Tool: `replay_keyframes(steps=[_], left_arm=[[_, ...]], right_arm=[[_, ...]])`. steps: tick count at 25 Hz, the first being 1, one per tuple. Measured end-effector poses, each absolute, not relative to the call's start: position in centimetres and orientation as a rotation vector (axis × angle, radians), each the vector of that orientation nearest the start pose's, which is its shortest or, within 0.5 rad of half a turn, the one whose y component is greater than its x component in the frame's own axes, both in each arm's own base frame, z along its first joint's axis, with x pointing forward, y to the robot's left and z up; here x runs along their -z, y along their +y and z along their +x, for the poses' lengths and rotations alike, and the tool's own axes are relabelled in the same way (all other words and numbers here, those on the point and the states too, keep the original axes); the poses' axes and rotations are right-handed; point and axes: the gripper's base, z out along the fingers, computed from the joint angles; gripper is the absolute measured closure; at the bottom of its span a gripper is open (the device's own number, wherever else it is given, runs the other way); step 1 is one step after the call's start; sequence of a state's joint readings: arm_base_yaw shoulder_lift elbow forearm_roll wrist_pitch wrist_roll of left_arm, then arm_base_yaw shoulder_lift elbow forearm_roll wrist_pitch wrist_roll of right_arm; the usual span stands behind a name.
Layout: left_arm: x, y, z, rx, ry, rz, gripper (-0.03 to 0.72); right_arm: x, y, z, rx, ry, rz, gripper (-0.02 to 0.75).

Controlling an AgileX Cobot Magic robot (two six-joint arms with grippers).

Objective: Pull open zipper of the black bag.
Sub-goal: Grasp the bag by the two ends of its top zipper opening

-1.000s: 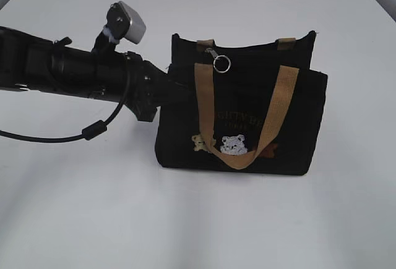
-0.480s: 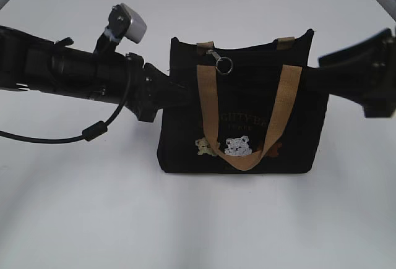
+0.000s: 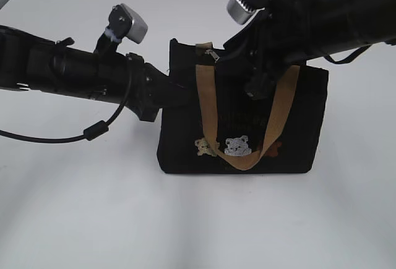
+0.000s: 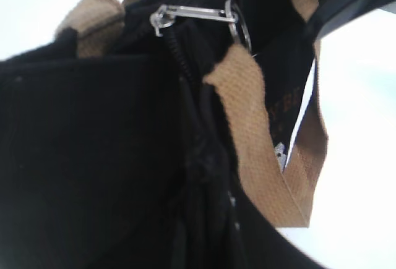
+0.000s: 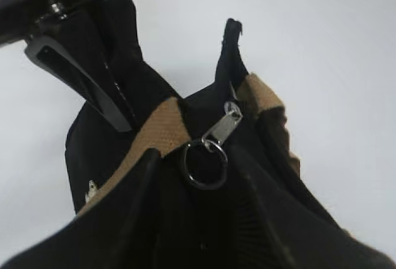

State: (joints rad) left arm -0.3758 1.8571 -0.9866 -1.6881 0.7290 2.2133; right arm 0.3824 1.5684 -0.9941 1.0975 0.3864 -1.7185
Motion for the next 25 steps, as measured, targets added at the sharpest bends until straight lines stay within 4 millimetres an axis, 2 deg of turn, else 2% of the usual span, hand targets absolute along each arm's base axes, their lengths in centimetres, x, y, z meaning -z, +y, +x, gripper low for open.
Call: replay_keyframes(steps=[10, 13, 18, 22, 25], left_arm=[[-17.8, -18.9, 31.6, 0.733, 1.769, 1.226, 0.625], [-17.8, -18.9, 31.6, 0.729, 1.772, 1.225, 0.625], [-17.8, -18.9, 31.7, 0.730, 1.776, 1.217, 0.625], [-17.8, -18.9, 31.6, 0.731, 1.775, 1.218, 0.625], [-17.9, -19.0, 31.6, 0.735, 1.772, 1.221, 0.625]], right_arm=[[-23.2, 17.5, 31.6, -0.135, 1.829, -1.276, 0.455], [-22.9, 17.6, 31.8, -0.117, 1.838, -1.260, 0.496], [-23.3, 17.4, 32.0, -0.121, 1.883, -1.149, 0.496], [-24.6, 16.9, 31.8, -0.122, 1.874, -1.086, 0.496], [-25.8, 15.8, 31.7, -0.160, 1.884, -1.037, 0.496]])
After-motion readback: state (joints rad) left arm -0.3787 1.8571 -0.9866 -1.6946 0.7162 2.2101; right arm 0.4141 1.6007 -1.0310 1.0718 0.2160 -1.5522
